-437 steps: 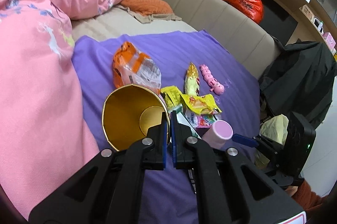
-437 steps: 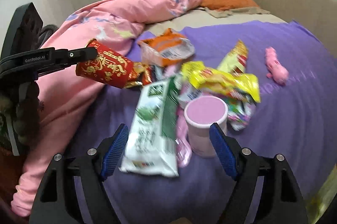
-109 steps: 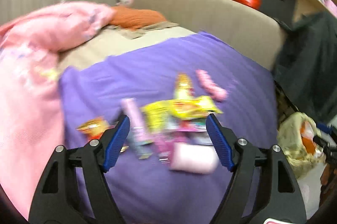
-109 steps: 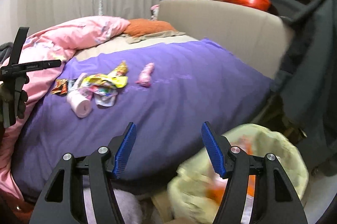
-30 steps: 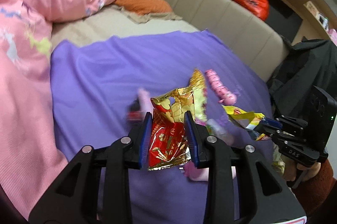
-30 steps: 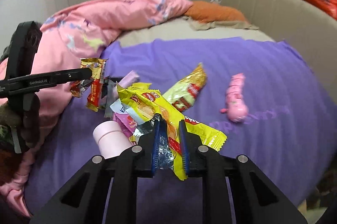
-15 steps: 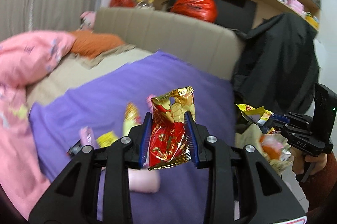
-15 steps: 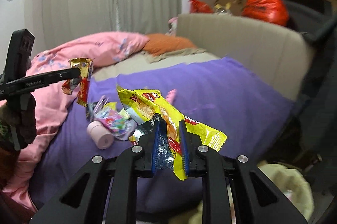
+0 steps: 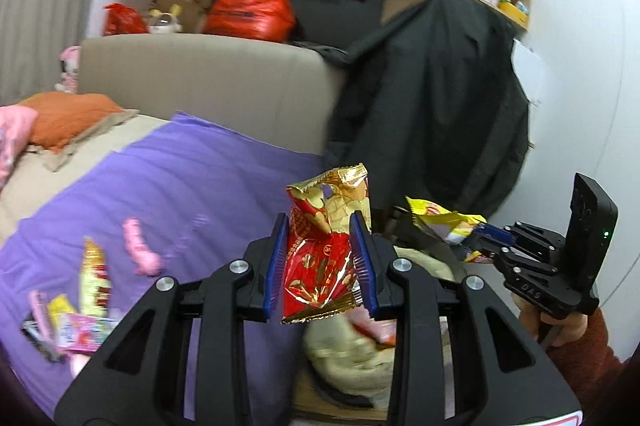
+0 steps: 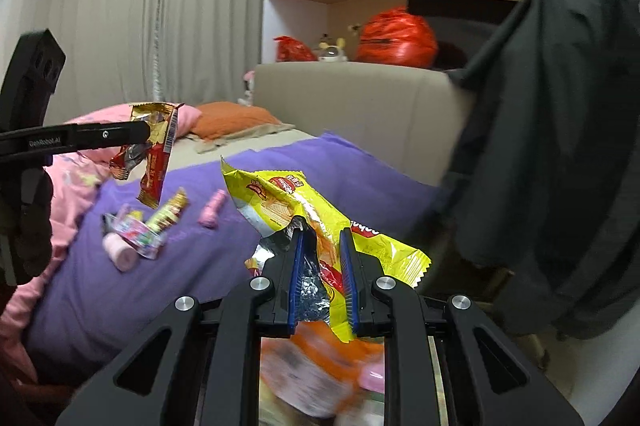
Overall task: Collect trash
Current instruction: 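Lift both wrappers and carry them over the yellow bag, then lower both wrappers into the yellow bag and open both grippers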
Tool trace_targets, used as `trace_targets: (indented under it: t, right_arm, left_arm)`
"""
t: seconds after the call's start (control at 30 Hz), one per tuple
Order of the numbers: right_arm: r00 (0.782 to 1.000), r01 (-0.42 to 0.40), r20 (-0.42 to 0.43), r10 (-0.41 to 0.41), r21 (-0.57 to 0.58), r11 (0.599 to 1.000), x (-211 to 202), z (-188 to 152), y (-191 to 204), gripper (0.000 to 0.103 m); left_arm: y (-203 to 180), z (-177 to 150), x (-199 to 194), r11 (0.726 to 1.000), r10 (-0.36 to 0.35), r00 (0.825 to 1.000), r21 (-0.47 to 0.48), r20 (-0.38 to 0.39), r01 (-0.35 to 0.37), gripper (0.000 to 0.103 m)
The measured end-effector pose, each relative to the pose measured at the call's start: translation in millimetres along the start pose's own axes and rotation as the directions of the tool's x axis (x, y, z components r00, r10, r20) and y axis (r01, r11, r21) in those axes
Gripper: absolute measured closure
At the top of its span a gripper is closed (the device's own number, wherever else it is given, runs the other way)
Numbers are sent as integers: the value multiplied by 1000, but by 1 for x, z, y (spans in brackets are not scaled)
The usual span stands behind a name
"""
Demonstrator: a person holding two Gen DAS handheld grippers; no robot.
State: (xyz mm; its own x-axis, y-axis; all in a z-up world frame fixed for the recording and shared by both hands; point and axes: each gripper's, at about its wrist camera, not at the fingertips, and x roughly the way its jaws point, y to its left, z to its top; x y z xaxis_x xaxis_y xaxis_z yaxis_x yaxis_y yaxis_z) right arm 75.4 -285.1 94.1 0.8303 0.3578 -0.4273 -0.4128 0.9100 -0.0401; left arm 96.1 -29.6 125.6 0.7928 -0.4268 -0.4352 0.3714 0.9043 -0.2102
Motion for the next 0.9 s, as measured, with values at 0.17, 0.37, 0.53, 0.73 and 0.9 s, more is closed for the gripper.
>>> trace_targets:
  t: [0.17,0.37,0.53,0.73,0.9]
  right_arm:
    - [999,42,-12,-42,33,999,-9,-21,-37,85]
    - [998,51,-36,-48,73,996,-2,-42,-55,85]
    - [998,47,-47,-42,92,995,-1,-50,-62,85]
    - [996,45,-76,-38,92,995,7,-57,-62,85]
    - [990,26,-143,-16,70,997,27,-69,-54,85]
  left_arm:
    - [-39,-8,41,998,-61,995,28,-74,63,73]
    - [-73,-17,73,992,-74,987,87,-142,87,73]
    - [-80,-22,85,993,-88,983,69,-163,100,73]
    - [-79,-30,100,992,-114,975,34,-190,122,73]
    - [-83,-38,115,989,-136,965,32,-223,147,73]
